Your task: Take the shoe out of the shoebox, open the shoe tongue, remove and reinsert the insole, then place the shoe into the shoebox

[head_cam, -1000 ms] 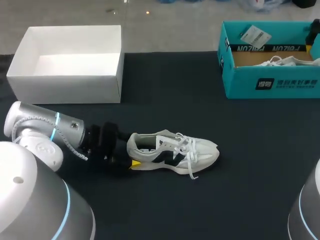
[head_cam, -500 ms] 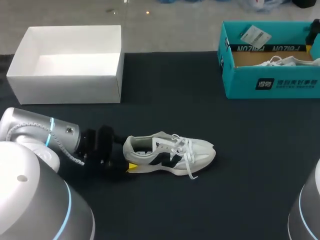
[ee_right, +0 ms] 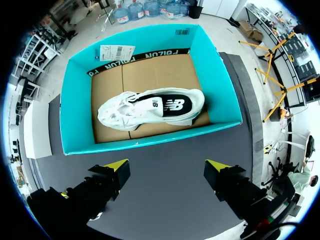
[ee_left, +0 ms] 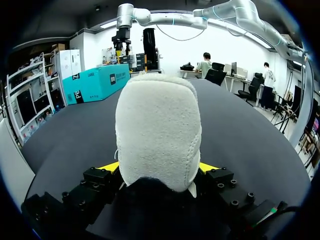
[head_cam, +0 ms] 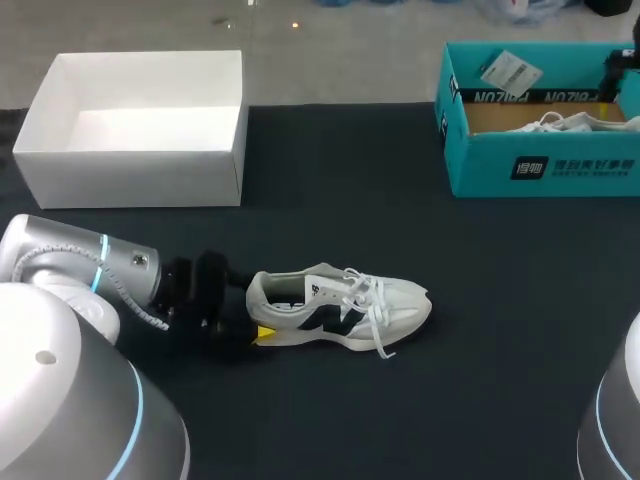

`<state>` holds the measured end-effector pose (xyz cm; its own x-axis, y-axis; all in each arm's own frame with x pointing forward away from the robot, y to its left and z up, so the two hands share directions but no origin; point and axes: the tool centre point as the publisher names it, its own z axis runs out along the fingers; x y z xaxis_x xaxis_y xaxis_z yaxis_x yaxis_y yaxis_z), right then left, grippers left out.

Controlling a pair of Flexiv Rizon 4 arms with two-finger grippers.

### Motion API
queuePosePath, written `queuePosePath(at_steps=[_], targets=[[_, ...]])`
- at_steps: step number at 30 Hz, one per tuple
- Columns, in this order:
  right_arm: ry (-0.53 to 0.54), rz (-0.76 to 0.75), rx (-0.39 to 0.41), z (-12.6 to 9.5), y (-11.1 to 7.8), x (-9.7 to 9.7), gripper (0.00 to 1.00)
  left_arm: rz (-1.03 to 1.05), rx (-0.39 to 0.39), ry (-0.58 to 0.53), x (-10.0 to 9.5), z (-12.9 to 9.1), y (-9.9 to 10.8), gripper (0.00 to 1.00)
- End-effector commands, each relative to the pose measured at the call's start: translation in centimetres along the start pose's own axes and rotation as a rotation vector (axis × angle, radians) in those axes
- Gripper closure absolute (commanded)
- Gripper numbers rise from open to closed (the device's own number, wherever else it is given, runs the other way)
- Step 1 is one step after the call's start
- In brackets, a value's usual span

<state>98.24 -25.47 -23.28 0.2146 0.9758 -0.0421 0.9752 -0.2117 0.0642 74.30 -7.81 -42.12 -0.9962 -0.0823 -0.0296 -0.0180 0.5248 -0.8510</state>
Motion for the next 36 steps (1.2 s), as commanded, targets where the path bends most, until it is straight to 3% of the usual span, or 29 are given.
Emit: queuePosePath(at_steps=[1, 8, 24, 30, 36], targets=[[-0.072, 0.029, -0.015, 0.0, -4.1, 6.0, 0.0, 0.001, 0.001, -0.003, 0.1, -0.1, 0.0, 1.0], [-0.022, -0.016, -0.02, 0.9, -11.7, 13.4, 0.0, 0.001, 0.001, -0.003, 0.1, -0.1, 0.0, 1.0], [-0.028, -0.046, 0.066, 2.1, -27.2, 24.5, 0.0, 0.001, 0.001, -0.003, 0.1, -0.1, 0.0, 1.0], [-0.011, -0.084, 0.084, 1.9, -30.7, 27.5, 0.0, 0.001, 0.001, -0.003, 0.1, -0.1, 0.0, 1.0], [-0.059, -0.11, 0.103, 2.1, -31.7, 29.9, 0.0, 0.001, 0.001, -0.003, 0.1, -0.1, 0.0, 1.0]])
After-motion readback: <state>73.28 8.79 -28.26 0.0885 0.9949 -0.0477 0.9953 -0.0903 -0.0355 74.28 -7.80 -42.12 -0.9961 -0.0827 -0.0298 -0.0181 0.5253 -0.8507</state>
